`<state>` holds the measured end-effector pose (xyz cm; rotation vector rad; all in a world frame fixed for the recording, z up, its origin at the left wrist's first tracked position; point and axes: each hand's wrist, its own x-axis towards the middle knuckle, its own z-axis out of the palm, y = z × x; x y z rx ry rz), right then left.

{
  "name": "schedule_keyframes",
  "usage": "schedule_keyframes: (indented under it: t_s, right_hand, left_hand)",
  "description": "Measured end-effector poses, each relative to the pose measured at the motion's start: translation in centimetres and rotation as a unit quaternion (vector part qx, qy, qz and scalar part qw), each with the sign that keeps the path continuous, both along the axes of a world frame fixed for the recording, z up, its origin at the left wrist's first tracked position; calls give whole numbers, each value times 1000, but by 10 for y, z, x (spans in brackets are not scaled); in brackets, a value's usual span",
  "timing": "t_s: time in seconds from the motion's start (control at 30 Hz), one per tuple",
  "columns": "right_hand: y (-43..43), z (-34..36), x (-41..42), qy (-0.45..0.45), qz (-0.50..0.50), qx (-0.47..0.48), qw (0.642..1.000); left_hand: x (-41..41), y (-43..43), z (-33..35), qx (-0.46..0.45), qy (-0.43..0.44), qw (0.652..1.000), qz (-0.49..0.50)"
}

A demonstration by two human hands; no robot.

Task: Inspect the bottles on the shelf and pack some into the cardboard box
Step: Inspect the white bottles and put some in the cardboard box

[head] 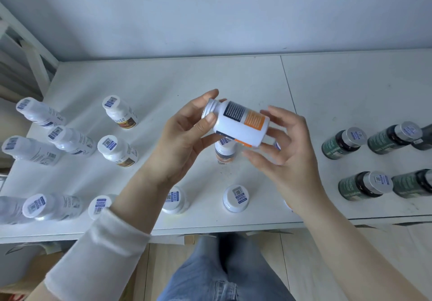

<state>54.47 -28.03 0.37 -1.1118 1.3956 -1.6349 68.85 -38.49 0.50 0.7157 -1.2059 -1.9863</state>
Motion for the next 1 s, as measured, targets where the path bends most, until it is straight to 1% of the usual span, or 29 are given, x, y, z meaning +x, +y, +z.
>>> schedule_keyframes:
  t_s: [0.03,0.07,0.13,0.17,0.2,0.23,0.3,0.33,0.37,0.4,0.43,0.47,0.53,0.6,0.67,0.77,0.83,0.9,1.0]
  right_hand:
    - [2,3,2,-50,13,14,999]
    - [3,6,3,-80,17,24,996]
    - [6,7,8,-67,-7,28,997]
    - [7,8,12,-31,-40,23,998]
    - [7,9,15,32,-84,14,996]
    - [8,9,19,114,-125,0,986]
    - [8,10,25,281,-185,-37,941]
    - [7,11,27,339,-203,-46,917]
    - [7,13,30,379,-215,-49,899]
    - [6,15,32,399,-222,-50,888]
    - [5,16,35,403,-226,-46,886]
    - [4,19,37,392,-223,-41,892]
    - [3,23,40,356,-212,-30,910]
    - [2,24,41,339,-207,-30,917]
    - [2,21,41,341,-209,-35,916]
    - [5,9,38,344,-213,-53,913]
    - [8,-1,36,315,-198,-57,926]
    - [8,-7,36,264,-186,-43,945]
    - [6,-6,36,187,-175,-9,967]
  left_hand:
    - [2,1,1,1,20,1000,-9]
    - [2,1,1,3,34,999,-18]
    - [2,0,0,19,44,999,-22]
    - [0,0,-1,33,41,999,-14]
    - [-1,-1,-3,48,34,998,-5]
    - [-3,-1,-4,59,26,998,-1]
    - [-4,0,-7,64,3,998,-10]
    - [-5,1,-8,65,-15,998,-20]
    - [-5,0,-8,68,-35,996,-34]
    - [-5,0,-9,75,-58,994,-51]
    - [-5,1,-8,85,-79,991,-71]
    - [-5,1,-7,98,-92,987,-91]
    - [-6,1,-6,119,-98,981,-121]
    - [-7,2,-5,123,-99,979,-132]
    - [-6,2,-4,120,-87,981,-122]
    - [-1,1,1,106,-37,992,-59]
    - [3,1,4,55,-7,998,-40]
    - [6,4,6,-29,-9,999,-25]
    - [9,7,10,-150,-21,988,0]
